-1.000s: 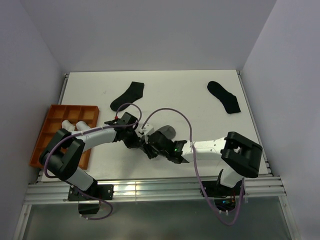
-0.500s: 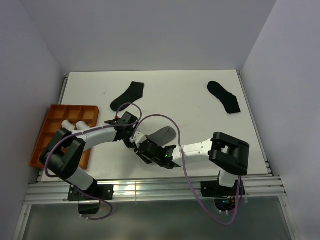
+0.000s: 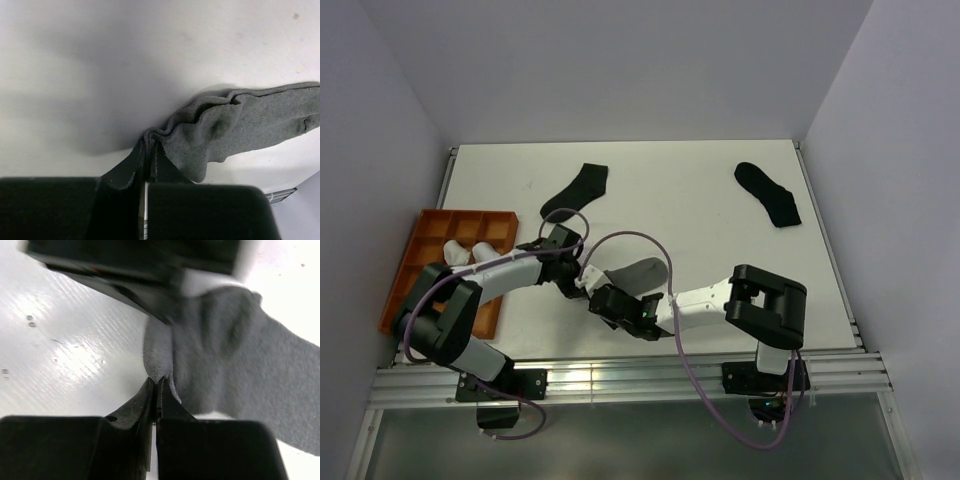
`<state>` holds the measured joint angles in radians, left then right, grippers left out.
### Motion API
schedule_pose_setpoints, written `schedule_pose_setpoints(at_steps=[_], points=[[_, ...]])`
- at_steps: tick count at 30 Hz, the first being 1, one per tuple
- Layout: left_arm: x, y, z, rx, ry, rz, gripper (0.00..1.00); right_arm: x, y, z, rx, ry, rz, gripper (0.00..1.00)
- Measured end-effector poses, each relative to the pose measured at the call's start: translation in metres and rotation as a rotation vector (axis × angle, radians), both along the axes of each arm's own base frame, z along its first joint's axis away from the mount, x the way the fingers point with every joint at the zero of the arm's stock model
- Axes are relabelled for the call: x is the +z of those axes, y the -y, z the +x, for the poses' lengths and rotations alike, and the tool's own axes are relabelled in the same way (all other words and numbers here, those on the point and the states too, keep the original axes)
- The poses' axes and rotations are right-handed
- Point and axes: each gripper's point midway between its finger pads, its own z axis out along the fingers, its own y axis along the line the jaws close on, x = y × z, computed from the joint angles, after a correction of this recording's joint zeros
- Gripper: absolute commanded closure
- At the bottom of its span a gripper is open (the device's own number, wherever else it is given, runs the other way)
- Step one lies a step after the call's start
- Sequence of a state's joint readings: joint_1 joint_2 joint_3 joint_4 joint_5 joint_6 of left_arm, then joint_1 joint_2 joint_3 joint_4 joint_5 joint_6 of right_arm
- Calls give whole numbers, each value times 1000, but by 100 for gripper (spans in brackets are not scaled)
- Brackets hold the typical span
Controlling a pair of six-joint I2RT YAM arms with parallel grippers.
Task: Roll the socks
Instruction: Roll the sock at the center of the board.
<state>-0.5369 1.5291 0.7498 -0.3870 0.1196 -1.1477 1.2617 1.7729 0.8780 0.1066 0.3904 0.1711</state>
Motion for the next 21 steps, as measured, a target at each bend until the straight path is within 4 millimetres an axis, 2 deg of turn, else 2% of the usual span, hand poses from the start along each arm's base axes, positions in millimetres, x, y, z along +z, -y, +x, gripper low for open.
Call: schedule_pose_setpoints(at_steps=[4, 8, 11, 17, 18, 21], points=[[0, -20, -8, 49, -12, 6, 100, 2, -5, 0, 17, -72, 72, 100], [-1, -30, -17, 86, -11, -6, 98, 5, -8, -1, 52, -195, 152, 100], [-1, -29, -19, 108, 0, -35, 88, 5, -9, -4, 82, -300, 197, 100], [4, -27, -10, 133, 45, -72, 57, 5, -6, -14, 101, -524, 277, 100], [6, -28, -7, 140, 64, -71, 49, 4, -5, -15, 97, -563, 296, 100], [19, -33, 0, 164, 130, -78, 46, 4, 0, -16, 70, -672, 367, 100]])
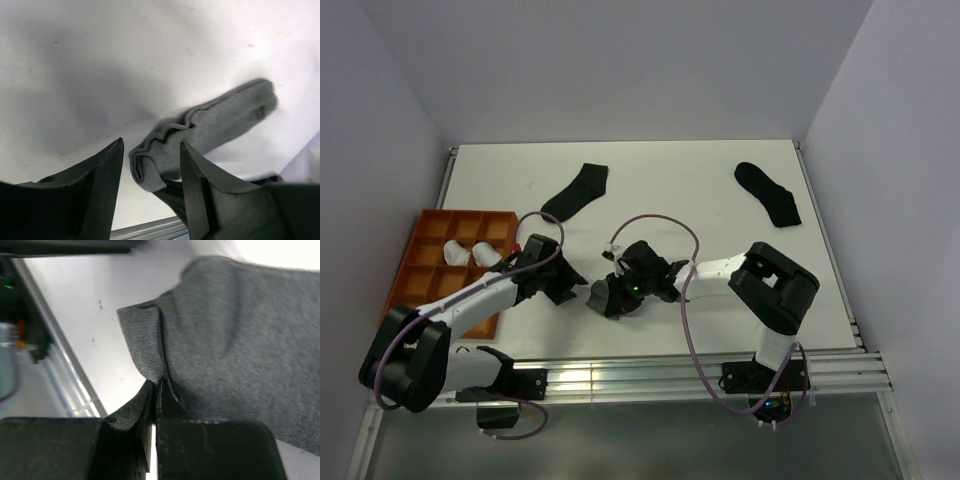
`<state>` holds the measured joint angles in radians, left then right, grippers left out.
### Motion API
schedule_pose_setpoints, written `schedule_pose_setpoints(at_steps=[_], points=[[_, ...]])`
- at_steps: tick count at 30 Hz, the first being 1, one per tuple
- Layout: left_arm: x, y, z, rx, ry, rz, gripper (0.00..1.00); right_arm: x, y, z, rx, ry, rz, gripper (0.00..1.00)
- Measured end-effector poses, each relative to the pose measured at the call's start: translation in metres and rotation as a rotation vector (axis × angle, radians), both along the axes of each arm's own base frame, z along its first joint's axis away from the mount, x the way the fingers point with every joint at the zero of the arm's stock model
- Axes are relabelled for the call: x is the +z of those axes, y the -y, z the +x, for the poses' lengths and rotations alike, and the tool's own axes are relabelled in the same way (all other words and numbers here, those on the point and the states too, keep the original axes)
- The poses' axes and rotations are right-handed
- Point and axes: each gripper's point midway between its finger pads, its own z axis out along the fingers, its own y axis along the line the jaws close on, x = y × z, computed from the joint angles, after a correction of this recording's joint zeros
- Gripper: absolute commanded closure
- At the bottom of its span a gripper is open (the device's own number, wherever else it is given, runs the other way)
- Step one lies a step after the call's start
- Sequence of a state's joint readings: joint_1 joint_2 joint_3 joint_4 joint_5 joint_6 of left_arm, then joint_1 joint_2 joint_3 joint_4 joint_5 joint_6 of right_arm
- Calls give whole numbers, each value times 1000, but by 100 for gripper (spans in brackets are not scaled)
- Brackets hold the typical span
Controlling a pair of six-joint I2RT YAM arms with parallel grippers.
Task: Roll the socks
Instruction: Roll the sock at the center of the board.
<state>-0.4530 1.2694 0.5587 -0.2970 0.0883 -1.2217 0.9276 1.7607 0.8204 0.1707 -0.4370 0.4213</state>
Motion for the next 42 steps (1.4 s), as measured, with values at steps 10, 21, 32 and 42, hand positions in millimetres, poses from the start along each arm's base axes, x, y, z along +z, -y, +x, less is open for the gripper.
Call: schedule_pose_setpoints(at_steps=[10, 21, 32, 42], points=[[21, 1, -8, -14, 158, -65, 44, -4, 21, 7, -153, -333, 194, 100], [-2, 30, -32, -125, 145, -102, 49, -7, 28, 13, -208, -504, 255, 100], [-10, 43, -25, -125, 147, -136, 52, -8, 27, 13, -197, -544, 244, 100], [-13, 51, -21, -119, 135, -158, 65, -8, 27, 14, -192, -568, 236, 99]])
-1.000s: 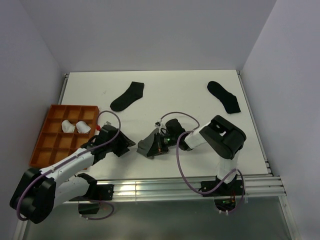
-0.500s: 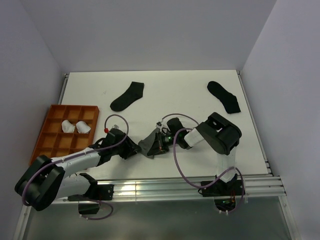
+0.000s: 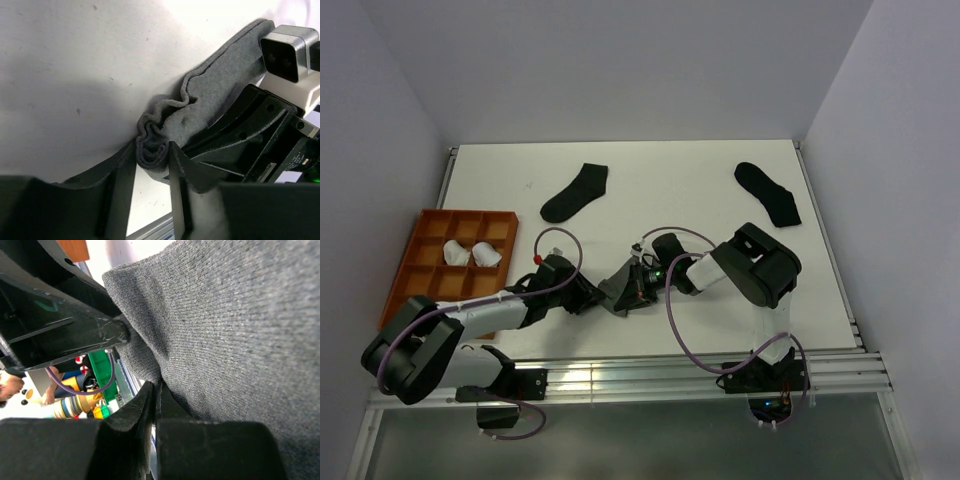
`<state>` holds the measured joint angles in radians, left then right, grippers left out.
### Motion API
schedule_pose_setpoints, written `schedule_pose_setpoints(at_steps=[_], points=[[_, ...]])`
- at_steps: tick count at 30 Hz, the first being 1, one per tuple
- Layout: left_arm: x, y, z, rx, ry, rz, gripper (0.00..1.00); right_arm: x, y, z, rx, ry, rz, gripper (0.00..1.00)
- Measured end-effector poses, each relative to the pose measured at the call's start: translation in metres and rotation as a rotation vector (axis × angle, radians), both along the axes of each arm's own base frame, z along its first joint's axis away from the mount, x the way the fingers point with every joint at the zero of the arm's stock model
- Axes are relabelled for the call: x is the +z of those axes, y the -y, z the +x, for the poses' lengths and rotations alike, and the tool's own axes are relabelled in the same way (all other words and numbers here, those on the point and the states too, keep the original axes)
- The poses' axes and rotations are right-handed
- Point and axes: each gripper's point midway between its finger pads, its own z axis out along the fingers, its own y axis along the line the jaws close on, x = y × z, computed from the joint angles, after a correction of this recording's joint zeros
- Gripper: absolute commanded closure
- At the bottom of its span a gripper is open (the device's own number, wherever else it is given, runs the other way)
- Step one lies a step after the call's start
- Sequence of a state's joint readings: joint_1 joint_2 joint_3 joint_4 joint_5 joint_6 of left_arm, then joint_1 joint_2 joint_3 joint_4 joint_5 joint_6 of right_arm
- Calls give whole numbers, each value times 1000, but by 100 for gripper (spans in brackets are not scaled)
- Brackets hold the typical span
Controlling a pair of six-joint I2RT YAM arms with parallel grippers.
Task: Roll the socks
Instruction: Roll the sock at the center of the board.
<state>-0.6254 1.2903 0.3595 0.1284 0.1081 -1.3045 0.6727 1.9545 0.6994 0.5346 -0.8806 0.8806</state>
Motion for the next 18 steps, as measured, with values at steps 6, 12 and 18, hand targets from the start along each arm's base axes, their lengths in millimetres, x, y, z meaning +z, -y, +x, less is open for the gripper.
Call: schedule_pose_setpoints(at_steps=[6, 12, 18], points=[[-5, 0, 0, 5, -42, 27, 88, 0, 1, 1, 3, 9, -9, 80], [-5, 1, 5, -23, -100, 118, 92, 11, 6, 13, -25, 200, -81, 57], [-5, -2, 10, -87, -167, 266, 94, 38, 7, 23, -61, 548, -219, 53]])
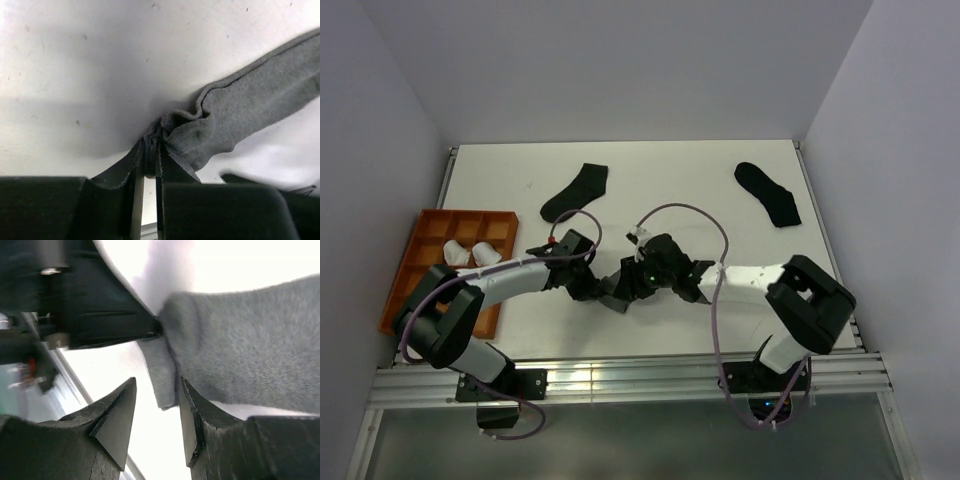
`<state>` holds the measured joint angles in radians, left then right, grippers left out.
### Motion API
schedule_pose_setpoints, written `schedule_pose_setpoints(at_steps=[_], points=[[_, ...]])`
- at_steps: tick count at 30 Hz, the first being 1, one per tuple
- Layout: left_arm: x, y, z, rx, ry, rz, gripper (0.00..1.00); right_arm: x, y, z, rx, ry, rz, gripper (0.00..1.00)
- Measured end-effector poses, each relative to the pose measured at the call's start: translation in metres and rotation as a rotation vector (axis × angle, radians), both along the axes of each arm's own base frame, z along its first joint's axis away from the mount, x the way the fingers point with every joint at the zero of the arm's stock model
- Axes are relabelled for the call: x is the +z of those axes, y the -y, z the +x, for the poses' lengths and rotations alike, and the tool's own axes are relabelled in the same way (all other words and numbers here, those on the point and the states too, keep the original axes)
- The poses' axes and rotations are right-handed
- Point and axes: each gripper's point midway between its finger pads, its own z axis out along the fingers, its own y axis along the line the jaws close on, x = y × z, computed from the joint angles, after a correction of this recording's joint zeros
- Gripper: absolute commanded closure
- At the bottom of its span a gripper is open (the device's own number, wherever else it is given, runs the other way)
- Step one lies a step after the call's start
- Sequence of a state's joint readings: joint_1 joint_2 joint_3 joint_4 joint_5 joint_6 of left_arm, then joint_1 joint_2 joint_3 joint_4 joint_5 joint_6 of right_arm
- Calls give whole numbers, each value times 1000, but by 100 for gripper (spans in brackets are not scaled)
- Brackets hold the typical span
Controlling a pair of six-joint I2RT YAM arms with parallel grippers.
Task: Roll the socks
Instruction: Roll the sock at the center of the board.
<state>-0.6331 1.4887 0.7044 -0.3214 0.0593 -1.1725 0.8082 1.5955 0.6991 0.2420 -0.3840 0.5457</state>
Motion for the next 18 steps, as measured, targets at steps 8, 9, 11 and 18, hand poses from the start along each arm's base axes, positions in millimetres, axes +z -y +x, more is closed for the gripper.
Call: schedule_pose_setpoints(at_steps=[8, 9, 11, 18], points=[[-1, 1, 5, -86, -65, 98, 93, 23, -12, -12, -6, 403, -166, 52], [-1, 1, 5, -93, -70, 104, 93, 20, -11, -15, 0, 427, -193, 53], [-1, 1, 6, -105, -77, 112, 93, 11, -11, -20, 14, 476, -252, 53], [-1, 1, 6, -119, -82, 121, 93, -20, -17, -29, 67, 577, -430, 55]])
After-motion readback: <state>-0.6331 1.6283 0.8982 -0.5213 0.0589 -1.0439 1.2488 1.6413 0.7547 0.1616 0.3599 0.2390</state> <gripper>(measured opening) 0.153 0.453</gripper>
